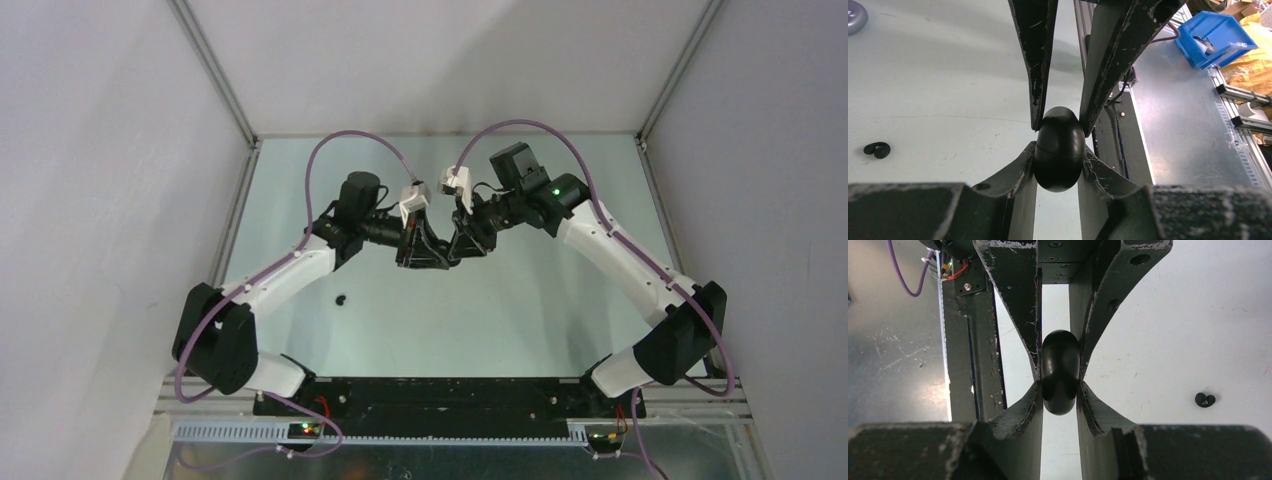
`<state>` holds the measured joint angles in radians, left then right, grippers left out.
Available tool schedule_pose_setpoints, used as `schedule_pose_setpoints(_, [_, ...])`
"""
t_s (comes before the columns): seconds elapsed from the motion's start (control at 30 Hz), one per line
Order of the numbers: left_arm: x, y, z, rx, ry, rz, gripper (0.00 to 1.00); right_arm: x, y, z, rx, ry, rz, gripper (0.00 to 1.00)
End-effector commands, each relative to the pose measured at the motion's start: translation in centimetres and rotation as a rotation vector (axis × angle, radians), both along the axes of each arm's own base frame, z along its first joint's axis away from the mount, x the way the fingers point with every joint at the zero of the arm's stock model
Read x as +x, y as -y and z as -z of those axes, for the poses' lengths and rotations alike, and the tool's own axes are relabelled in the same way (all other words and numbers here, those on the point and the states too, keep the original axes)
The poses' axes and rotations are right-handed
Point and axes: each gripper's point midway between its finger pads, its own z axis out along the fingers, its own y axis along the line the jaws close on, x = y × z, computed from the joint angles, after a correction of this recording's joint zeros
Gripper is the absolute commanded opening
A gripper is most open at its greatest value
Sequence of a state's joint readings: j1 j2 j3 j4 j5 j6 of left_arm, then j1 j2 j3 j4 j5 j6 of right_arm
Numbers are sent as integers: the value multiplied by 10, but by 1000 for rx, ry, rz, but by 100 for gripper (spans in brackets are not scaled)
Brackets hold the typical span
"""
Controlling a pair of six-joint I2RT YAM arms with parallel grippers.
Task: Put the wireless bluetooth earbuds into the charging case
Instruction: Open the charging case.
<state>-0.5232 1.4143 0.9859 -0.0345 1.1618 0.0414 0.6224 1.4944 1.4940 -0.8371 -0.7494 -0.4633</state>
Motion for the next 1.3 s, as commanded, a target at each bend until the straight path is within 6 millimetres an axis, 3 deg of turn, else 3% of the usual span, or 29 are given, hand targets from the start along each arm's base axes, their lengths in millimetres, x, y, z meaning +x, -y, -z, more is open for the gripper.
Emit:
schedule_pose_setpoints(0.0, [-2,3,-21,-45,39,29,3,4,-2,-11,26,48,-1,10])
schedule_pose_setpoints(0.27, [-9,-3,-19,-38,102,53,0,4,0,-10,15,32,-7,28])
schedule_pose_setpoints(0.87, [-12,-4,-17,-37,109,74,0,6,13,-22,37,51,11,44])
schedule_pose_setpoints(1.1, [-9,-3,-13,-31,90,68,0,2,14,-27,41,56,-2,56])
schedule_pose_setpoints(1.27, [-8,-2,-12,-30,82,67,0,9,16,-28,25,91,36,58])
